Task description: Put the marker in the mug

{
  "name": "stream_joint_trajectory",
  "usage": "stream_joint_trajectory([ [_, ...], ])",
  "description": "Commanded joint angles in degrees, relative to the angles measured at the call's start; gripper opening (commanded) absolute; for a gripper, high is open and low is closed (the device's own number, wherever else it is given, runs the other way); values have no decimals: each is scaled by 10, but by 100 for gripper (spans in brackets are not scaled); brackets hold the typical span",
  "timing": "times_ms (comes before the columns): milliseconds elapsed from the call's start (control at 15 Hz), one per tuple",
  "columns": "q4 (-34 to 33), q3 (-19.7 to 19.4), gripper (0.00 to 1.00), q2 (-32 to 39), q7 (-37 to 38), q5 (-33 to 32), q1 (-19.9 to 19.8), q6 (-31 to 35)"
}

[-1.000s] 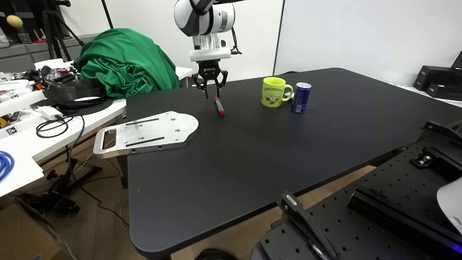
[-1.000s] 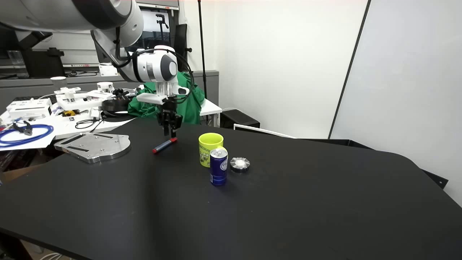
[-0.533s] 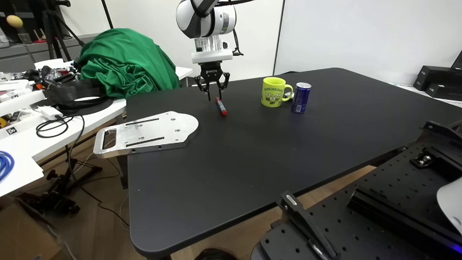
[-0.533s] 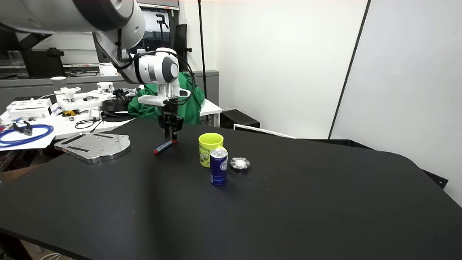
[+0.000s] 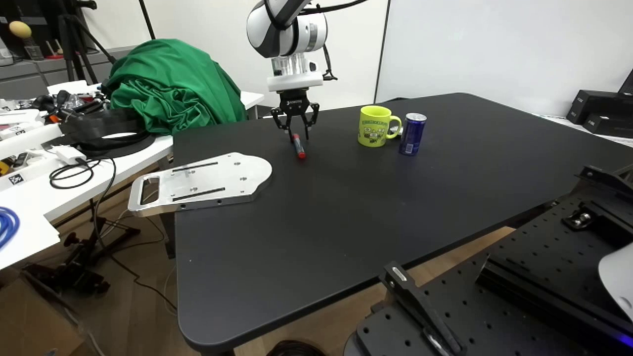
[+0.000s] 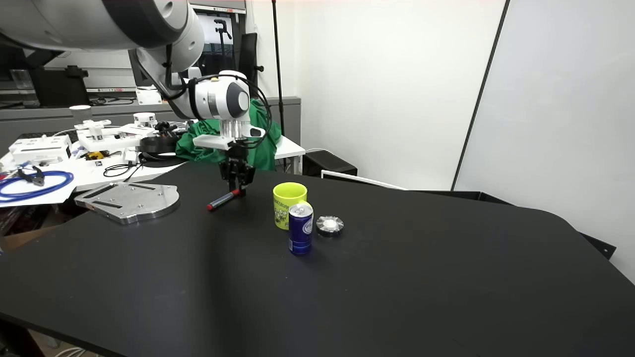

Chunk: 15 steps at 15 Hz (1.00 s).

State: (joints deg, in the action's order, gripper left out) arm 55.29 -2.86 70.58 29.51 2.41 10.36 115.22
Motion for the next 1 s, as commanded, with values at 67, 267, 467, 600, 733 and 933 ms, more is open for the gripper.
stream_joint_trajectory([
  [67, -14, -2, 8, 5, 10, 6, -3, -11],
  [267, -14, -1, 5, 2, 11, 8, -7, -14],
  [467, -7, 0, 5, -16, 6, 7, -10, -14],
  [600, -2, 0, 5, -39, 1, 6, -12, -16],
  [733, 12, 0, 5, -73, -9, 3, -14, -24],
  [933, 48, -3, 5, -134, -40, -6, -21, -43],
])
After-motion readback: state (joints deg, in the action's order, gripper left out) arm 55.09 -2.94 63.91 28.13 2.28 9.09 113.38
